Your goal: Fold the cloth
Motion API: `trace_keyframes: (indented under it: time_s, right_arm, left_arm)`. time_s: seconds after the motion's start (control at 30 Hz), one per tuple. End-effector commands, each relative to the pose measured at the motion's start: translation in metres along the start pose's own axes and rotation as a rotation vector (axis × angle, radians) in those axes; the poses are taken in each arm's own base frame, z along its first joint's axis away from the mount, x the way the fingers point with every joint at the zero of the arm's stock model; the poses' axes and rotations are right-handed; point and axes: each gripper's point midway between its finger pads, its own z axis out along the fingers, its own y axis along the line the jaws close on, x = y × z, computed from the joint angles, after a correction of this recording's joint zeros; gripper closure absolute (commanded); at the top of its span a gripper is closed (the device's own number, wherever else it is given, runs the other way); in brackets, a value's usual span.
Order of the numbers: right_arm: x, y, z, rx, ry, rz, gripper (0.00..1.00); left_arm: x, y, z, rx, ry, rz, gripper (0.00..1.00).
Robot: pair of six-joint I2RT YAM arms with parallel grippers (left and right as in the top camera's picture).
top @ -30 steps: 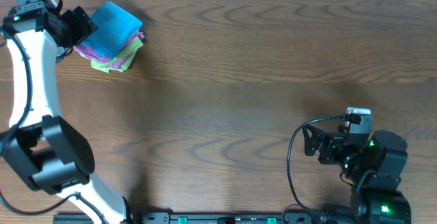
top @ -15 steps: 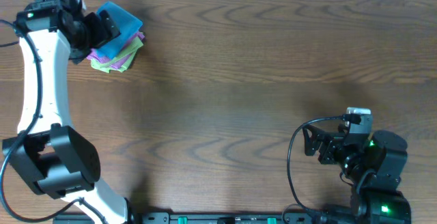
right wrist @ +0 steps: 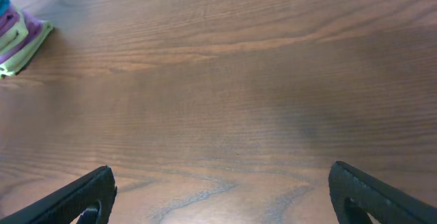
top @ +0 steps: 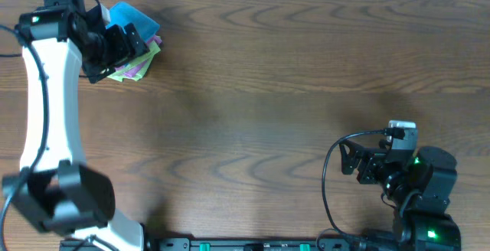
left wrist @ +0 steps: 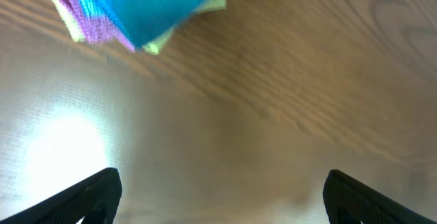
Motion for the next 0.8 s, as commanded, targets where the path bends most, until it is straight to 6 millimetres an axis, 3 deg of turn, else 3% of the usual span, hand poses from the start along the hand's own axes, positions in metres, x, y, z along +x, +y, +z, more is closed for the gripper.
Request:
trace_keyframes:
  time_s: [0.0,0.27,0.43,0.57,0.77]
  right_arm:
    - [0.000,-0.001,-0.001,0.000,-0.003,0.017,0.01]
    - [0.000,-0.001,-0.001,0.000,-0.003,0.017,0.01]
    - [0.000,-0.001,-0.001,0.000,-0.003,0.017,0.01]
    - [0.000,-0.001,-0.001,0.000,-0.003,0.017,0.01]
    - [0.000,-0.001,-0.001,0.000,-0.003,0.017,0.01]
  left_arm:
    - [0.010,-0.008,-0.046,-0.034,-0.090,0.087,0.05]
    - [0.041,-0.015,-0.110,-0.082,-0.223,0.188,0.05]
    - [0.057,-0.012,-0.135,-0.118,-0.306,0.216,0.05]
    - [0.070,-0.008,-0.138,-0.105,-0.362,0.244,0.05]
    - [0.095,0.005,-0.122,-0.078,-0.446,0.277,0.04]
